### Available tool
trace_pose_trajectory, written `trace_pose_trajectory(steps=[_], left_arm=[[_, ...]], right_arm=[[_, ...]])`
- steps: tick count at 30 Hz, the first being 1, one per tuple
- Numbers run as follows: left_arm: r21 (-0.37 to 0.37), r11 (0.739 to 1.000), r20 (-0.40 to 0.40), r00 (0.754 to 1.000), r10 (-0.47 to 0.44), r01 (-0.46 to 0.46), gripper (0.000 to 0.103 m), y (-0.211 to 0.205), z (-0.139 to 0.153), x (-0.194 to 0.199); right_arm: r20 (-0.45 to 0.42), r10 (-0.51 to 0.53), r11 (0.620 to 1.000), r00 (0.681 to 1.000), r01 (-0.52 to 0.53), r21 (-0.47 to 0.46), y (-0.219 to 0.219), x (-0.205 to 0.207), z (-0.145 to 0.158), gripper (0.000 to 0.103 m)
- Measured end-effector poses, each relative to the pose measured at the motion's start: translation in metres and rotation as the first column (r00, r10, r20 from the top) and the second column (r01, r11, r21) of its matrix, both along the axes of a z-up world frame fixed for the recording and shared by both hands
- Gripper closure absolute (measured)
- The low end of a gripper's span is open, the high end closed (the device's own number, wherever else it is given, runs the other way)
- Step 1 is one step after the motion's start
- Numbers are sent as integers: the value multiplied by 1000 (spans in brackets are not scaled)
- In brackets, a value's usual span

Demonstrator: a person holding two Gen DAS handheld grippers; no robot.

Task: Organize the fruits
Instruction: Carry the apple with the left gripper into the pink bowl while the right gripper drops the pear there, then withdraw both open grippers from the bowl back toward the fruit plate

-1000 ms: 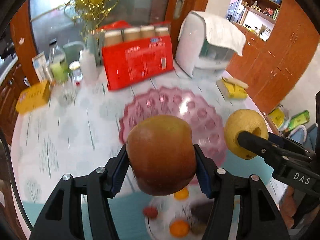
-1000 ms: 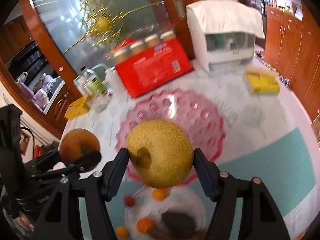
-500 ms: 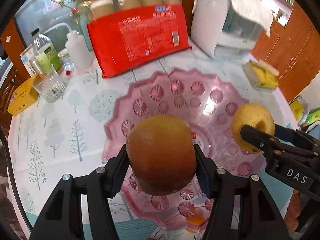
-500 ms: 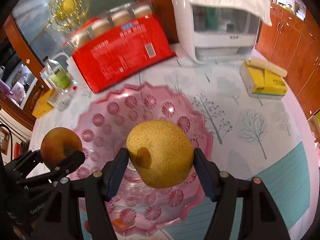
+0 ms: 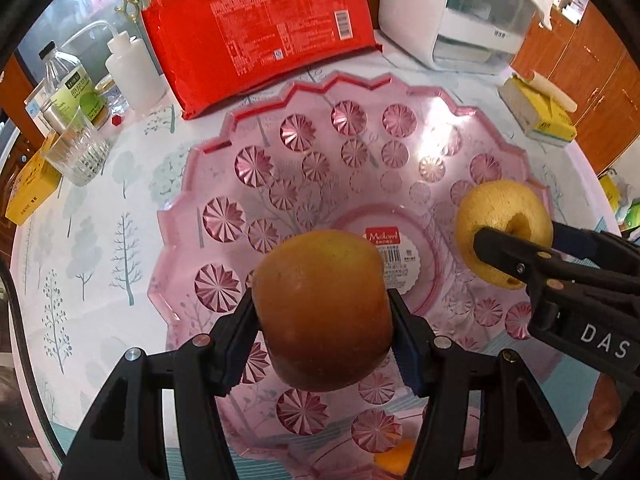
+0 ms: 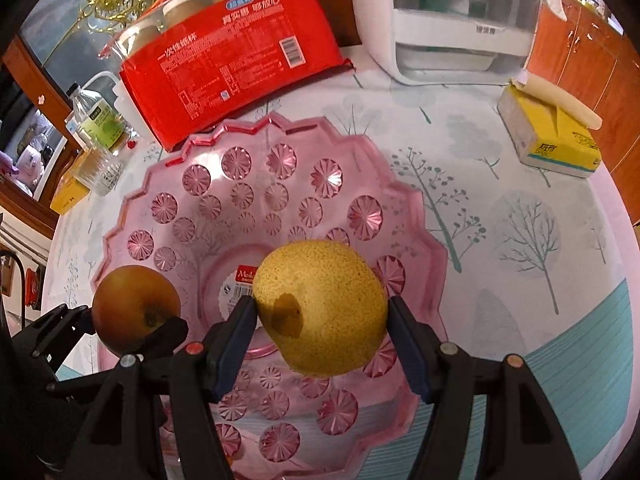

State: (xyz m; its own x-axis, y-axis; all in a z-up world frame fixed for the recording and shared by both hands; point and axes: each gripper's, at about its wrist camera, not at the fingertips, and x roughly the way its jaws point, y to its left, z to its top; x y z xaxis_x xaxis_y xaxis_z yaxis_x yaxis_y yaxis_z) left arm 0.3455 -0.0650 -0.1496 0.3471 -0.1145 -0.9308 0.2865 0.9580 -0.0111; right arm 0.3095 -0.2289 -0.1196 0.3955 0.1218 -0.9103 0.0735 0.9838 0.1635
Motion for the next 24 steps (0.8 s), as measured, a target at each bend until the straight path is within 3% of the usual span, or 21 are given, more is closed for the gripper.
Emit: trace_pose_trajectory(steps=[7,9,12,24], left_arm=[[-6,1000,-35,999,12,-12,40,1,-7,-1],[-15,1000,-4,1000,7,-7,24,1,0,-4],[-12,1000,58,998,0,1,14,-2,16,-10],[-30,1000,123,992,12,-9,12,3,51,-29]], right_arm=[[24,34,999,999,-35,28,7,1,5,34],[36,41,999,999,-42,22,10,-1,10,33],[44,57,998,997,-57,-3,14,-3,14,33],[72,60,998,996,-61,16,15,-19,38,33]])
